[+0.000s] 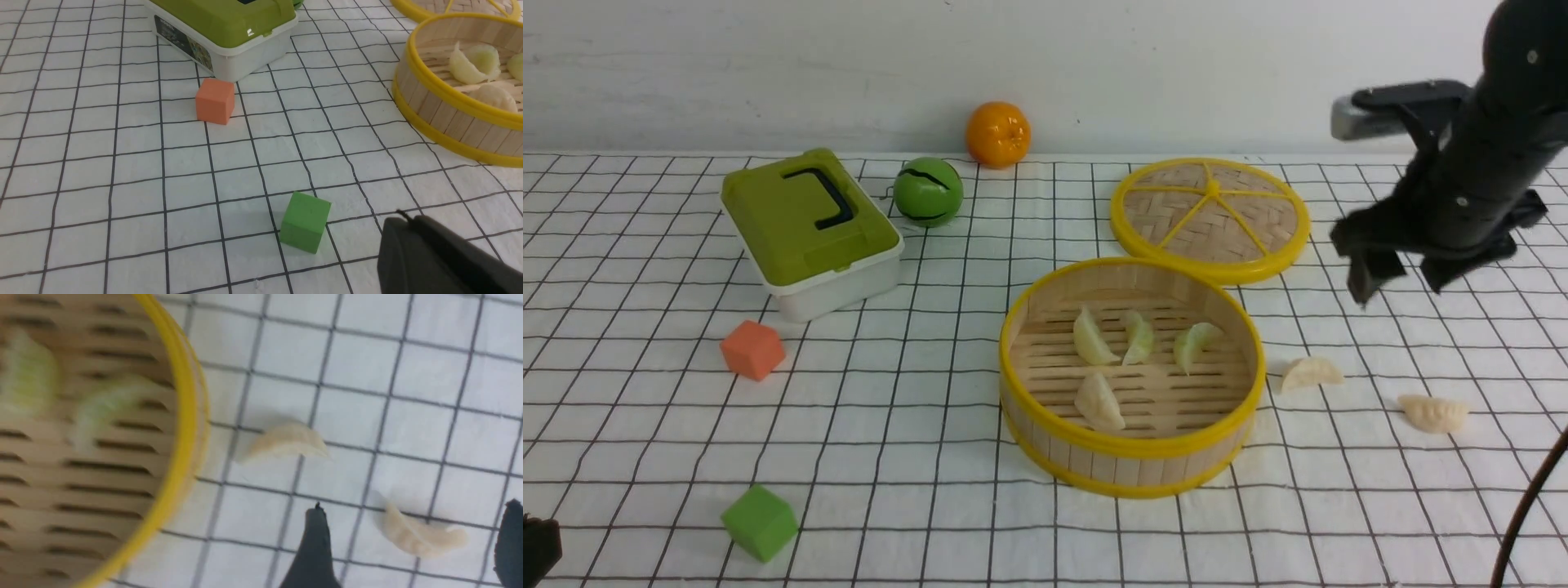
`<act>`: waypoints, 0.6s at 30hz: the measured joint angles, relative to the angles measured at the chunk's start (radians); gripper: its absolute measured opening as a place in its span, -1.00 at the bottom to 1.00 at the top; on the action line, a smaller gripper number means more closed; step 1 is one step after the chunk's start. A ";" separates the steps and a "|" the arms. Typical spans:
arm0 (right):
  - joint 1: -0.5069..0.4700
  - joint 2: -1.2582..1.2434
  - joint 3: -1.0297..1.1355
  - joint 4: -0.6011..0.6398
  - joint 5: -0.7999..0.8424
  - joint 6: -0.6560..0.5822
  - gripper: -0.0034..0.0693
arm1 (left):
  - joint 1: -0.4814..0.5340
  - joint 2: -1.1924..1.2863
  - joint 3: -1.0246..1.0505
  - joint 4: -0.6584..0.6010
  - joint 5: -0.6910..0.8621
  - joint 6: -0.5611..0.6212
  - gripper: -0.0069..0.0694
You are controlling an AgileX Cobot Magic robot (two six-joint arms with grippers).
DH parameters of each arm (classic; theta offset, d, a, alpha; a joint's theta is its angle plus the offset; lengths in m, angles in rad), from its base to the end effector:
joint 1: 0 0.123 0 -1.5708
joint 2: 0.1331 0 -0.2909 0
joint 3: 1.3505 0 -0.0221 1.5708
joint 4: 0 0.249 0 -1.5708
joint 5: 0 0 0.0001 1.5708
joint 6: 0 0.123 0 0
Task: Put the dumplings into the steamer on the table with the white tablecloth.
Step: 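Reach for and grasp a dumpling lying on the table beside the steamer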
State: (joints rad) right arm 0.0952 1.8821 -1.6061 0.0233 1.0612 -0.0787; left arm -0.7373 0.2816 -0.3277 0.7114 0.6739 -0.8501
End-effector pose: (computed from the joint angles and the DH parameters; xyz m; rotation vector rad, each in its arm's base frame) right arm 0.4104 0.0417 0.2439 -0.2336 2.8111 0.0350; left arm 0.0934 -0.0170 0.2503 0.1974 1.9417 -0.2425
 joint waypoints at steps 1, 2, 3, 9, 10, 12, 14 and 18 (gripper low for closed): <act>-0.009 0.004 0.004 0.000 0.005 -0.025 0.54 | 0.000 0.000 0.000 0.000 0.000 0.000 -0.85; -0.044 0.035 0.037 0.008 0.027 -0.114 0.49 | 0.000 0.000 0.000 0.000 0.000 0.000 -0.85; -0.063 0.055 0.056 0.011 0.036 -0.165 0.44 | 0.000 0.000 0.000 0.000 0.000 0.000 -0.85; -0.109 0.109 0.082 0.011 -0.014 -0.250 0.20 | 0.000 0.000 0.000 0.000 0.000 0.000 -0.85; -0.109 0.110 0.082 0.010 -0.016 -0.252 0.19 | 0.000 0.000 0.000 0.000 0.000 0.000 -0.85; -0.119 0.124 0.082 0.004 -0.048 -0.282 0.07 | 0.000 0.000 0.000 0.000 0.001 0.000 -0.85; -0.120 0.134 0.082 0.002 -0.061 -0.290 0.00 | 0.000 0.000 0.000 0.000 0.001 0.000 -0.85; -0.120 0.165 0.082 0.011 -0.074 -0.296 -0.07 | 0.000 0.000 0.000 0.000 0.002 0.000 -0.85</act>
State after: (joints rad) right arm -0.0250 2.0473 -1.5243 0.0340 0.9868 -0.3751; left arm -0.7373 0.2816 -0.3277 0.7114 0.6756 -0.8501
